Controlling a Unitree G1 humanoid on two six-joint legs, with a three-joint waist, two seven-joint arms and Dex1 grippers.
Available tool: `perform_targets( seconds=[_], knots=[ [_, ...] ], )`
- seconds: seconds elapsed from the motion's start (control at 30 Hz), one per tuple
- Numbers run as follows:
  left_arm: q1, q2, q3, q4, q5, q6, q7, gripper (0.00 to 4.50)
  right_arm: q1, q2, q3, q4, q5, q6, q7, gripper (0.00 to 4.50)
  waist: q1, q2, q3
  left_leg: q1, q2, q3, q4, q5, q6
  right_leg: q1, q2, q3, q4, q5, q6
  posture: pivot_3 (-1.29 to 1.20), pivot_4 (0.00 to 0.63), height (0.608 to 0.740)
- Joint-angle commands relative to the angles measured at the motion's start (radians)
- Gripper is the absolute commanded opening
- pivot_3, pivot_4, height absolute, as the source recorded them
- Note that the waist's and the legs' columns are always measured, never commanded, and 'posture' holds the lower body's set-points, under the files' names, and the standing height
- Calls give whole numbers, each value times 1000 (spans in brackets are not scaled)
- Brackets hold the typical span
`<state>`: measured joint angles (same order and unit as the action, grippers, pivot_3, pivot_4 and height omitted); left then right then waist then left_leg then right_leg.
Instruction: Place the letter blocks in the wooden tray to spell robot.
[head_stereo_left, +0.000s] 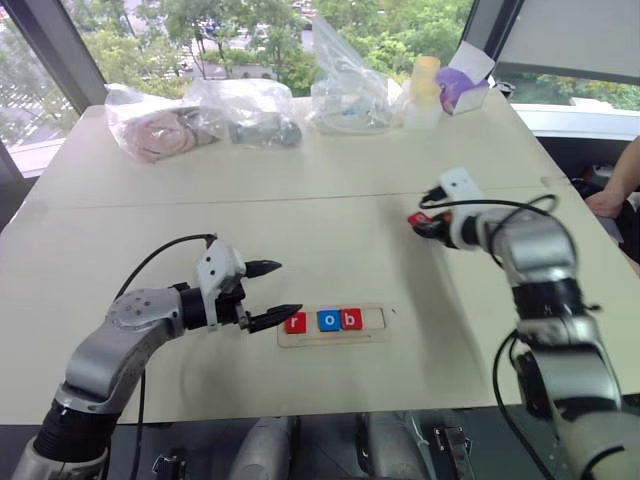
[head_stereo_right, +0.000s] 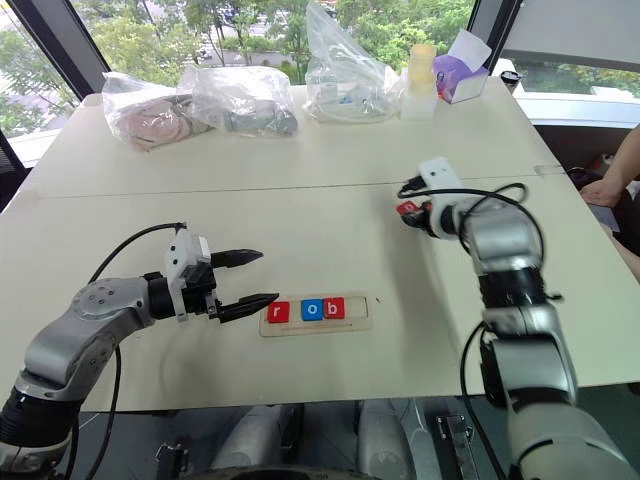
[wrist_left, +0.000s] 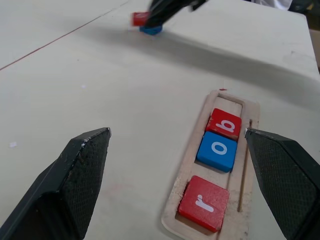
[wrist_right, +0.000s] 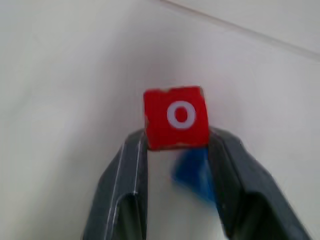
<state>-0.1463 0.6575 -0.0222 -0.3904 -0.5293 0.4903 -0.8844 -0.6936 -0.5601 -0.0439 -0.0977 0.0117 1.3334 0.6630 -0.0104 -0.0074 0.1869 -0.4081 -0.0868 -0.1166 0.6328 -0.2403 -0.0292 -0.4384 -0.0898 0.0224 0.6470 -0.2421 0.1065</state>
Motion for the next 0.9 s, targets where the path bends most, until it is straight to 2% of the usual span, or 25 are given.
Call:
perform_targets(
  seconds=[0.03, 0.17, 0.27, 0.5, 0.63, 0.7, 0.73, 0.83, 0.9],
  knots=[
    [-18, -8, -7, -4, 3, -30, -24, 4500, 176, -21, -104, -432, 49, 277, -45, 1110, 1, -2, -1, 0, 0, 0, 0, 0, 0, 0, 0, 0, 0, 0, 0, 0, 150, 740],
    [-42, -13, -11, 9, -4, -47, -63, 4500, 401, 55, -183, -659, 115, 281, -112, 1110, -2, -3, -2, 4, 2, 2, 0, 0, 0, 6, 0, -2, -2, 0, 0, 0, 150, 740],
    [-63, -4, -21, 14, -6, -54, -108, 4500, 531, 163, -224, -787, 140, 281, -212, 1110, -4, -3, -2, 6, 3, 3, 1, 0, 0, 7, 1, -1, -2, 0, 0, 0, 150, 740],
    [-105, -13, -24, 51, 10, -60, -121, 4500, 606, 302, -238, -840, 206, 281, -400, 1110, -2, -3, -2, 12, 4, 3, 0, 0, 0, 13, 2, -1, -3, 0, 0, 0, 150, 740],
    [-111, -10, -18, 56, 15, -60, -118, 4500, 606, 336, -249, -837, 286, 281, -465, 3141, -3, -3, -2, 12, 4, 4, 0, 0, 0, 13, 2, 0, -3, 0, 0, 0, 150, 740],
    [-110, -8, -14, 57, 17, -59, -116, 4500, 594, 306, -260, -821, 351, 281, -477, 4214, -3, -3, -2, 12, 4, 4, 0, 0, 0, 13, 2, -1, -3, 0, 0, 0, 150, 740],
    [-109, -8, -13, 57, 17, -59, -115, 4500, 588, 290, -267, -812, 385, 281, -484, 4439, -3, -3, -2, 12, 4, 4, 0, 0, 0, 13, 2, 0, -3, 0, 0, 0, 150, 740],
    [-105, -6, -11, 55, 19, -61, -116, 4500, 541, 61, -256, -754, 537, 281, -401, 4439, -3, -3, -1, 12, 4, 4, 0, 0, 0, 13, 2, -1, -4, 0, 0, 0, 150, 740],
    [-103, -3, -13, 56, 23, -66, -120, 4500, 466, -161, -217, -698, 619, 281, -253, 4439, -3, -3, -1, 12, 4, 4, 0, -1, 1, 15, 2, -1, -6, -1, 0, 0, 150, 740]
  ],
)
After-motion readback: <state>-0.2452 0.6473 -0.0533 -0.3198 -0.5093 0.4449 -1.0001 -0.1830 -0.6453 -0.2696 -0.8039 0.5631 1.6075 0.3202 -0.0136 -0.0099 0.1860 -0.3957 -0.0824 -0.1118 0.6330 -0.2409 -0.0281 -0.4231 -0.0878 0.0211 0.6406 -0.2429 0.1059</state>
